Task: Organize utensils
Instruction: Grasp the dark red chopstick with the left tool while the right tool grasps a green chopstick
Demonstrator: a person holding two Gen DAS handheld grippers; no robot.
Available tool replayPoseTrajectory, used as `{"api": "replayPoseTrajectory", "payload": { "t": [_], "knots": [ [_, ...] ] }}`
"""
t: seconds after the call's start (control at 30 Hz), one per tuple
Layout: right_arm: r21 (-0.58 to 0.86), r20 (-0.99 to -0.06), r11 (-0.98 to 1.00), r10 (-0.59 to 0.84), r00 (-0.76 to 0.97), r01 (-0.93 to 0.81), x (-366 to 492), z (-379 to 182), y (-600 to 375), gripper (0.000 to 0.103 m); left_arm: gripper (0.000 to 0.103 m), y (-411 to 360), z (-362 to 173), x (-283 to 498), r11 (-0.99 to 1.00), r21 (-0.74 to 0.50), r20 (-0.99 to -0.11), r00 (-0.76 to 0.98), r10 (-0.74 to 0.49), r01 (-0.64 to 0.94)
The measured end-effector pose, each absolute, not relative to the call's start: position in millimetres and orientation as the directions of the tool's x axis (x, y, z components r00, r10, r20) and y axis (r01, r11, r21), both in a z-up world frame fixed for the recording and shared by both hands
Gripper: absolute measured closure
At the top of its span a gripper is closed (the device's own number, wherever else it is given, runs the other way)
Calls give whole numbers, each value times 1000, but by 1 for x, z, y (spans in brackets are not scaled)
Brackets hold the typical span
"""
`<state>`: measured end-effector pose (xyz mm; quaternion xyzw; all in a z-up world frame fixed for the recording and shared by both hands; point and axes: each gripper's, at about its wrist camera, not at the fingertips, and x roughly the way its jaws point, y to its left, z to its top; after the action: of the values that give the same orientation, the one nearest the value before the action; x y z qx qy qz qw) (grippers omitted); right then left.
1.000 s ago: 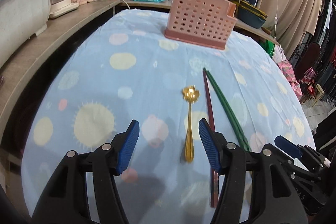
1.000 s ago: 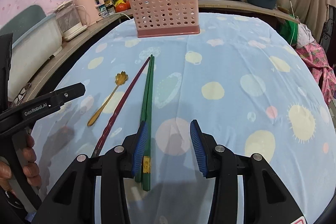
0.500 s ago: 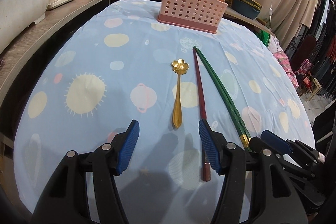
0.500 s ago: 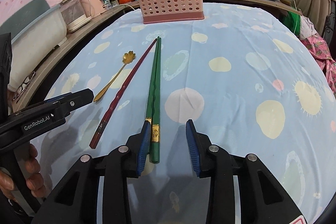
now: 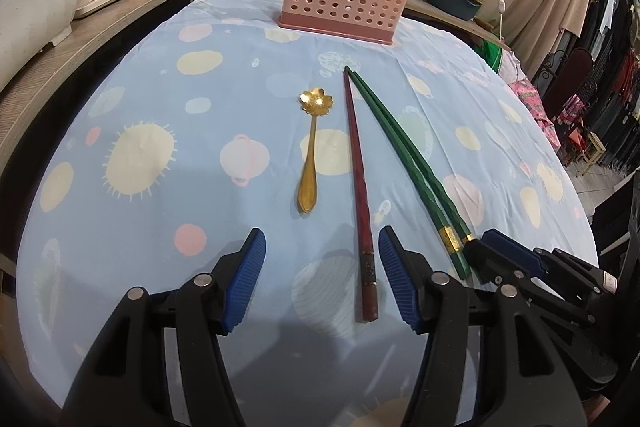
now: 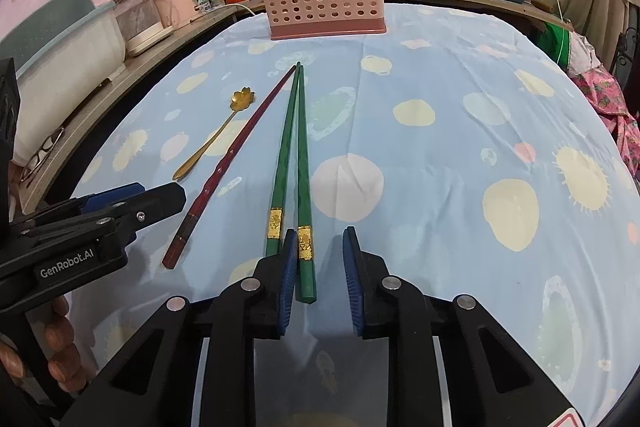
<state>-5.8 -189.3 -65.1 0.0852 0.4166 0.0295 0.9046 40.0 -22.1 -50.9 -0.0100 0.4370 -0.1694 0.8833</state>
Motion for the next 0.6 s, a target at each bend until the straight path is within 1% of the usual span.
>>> {"api": "replayPoseTrajectory", "payload": {
  "t": [0.2, 0.37, 0.4, 0.47, 0.6],
  "knots": [
    [182, -749, 983, 115, 652, 36, -7, -66, -196, 93, 47, -28, -55, 34, 936, -165, -776, 545, -317, 310],
    [185, -749, 982, 110, 653, 46, -8, -67, -200, 94, 48, -32, -57, 30, 931, -160, -776, 542, -323, 327],
    [183, -749, 982, 109, 653, 47, -8, -67, -200, 94, 51, -32, -57, 30, 930, -159, -775, 542, -325, 330],
    [183, -749, 982, 109, 654, 45, -8, -67, -201, 94, 59, -34, -58, 29, 928, -155, -776, 540, -327, 339],
    [185, -749, 982, 110, 654, 46, -8, -67, -201, 94, 69, -34, -59, 28, 925, -154, -774, 539, -331, 347]
  ]
}}
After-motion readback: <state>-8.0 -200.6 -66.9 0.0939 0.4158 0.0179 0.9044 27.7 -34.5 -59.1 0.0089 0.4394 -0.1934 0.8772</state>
